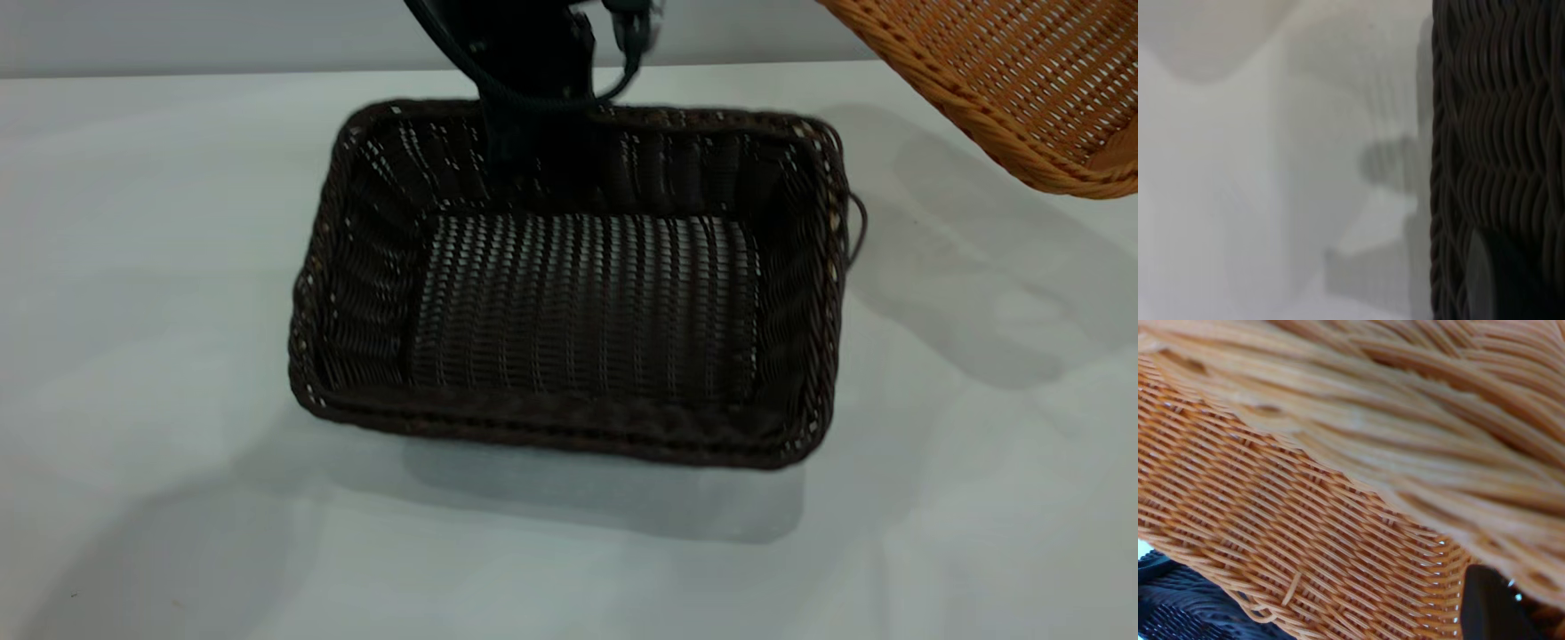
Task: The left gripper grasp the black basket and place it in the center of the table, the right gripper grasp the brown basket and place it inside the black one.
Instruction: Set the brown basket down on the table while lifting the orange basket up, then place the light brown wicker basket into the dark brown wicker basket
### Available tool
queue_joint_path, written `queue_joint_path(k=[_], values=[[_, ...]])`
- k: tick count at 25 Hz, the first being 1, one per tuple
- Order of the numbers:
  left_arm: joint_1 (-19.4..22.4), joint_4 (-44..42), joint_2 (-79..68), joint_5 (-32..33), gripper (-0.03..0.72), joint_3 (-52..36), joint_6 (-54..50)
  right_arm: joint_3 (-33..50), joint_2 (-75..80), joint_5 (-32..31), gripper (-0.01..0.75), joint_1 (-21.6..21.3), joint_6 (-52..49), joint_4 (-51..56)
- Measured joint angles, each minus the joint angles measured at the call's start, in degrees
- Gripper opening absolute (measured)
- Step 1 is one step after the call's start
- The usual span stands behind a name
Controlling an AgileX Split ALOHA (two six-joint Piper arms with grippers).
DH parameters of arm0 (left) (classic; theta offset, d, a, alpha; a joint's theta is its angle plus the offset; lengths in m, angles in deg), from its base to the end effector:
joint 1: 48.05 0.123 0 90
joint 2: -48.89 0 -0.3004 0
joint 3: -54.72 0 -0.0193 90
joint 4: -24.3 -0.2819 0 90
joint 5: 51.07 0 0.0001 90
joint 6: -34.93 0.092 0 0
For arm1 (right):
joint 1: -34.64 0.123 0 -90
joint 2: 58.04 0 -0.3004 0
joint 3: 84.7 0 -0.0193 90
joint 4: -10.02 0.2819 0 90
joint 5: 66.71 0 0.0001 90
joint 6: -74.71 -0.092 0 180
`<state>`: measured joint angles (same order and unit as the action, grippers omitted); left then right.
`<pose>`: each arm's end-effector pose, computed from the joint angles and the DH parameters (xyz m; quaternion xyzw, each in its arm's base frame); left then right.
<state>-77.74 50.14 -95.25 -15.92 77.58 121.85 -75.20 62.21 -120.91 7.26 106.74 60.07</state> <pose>0.4523 -0.2845 0.0893 0.7316 0.6312 -0.0481 0.2530 0.3736 -0.1290 0.1458 0.2222 0.9154 0.3059 0.1386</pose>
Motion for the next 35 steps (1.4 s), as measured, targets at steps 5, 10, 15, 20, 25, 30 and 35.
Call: queue_joint_path(k=[5,10,15,20,25,30,35], values=[[-0.26,0.41,-0.55,-1.02,0.303,0.09,-1.8,-0.05,-1.73,-0.72,0.078,-0.05,0.0,-0.52],[-0.04,-0.93,1.43,-4.64,0.527,0.09,-11.53,-0.05,-4.09,-2.95,0.078,1.35,-0.13,-1.23],[4.34,-8.42,7.18,-2.8,0.582,0.14,-30.56,-0.05,-6.08,-7.66,0.078,8.17,-2.42,-4.66],[11.98,-13.35,11.12,0.88,0.58,0.14,-45.34,-0.05,-6.16,-8.34,0.078,19.61,-6.2,-11.15],[17.06,-13.43,12.11,2.25,0.58,0.14,-47.94,-0.05,-6.16,-6.7,0.078,30.5,-8.49,-12.81],[18.22,-14.92,12.11,4.91,0.58,0.14,-47.94,-1.11,-3.75,-4.16,0.078,38.23,-9.96,-12.94],[18.22,-15.11,12.11,5.9,0.58,0.14,-47.94,-6.59,3.7,-5.18,0.078,40.55,-12.26,-13.78]])
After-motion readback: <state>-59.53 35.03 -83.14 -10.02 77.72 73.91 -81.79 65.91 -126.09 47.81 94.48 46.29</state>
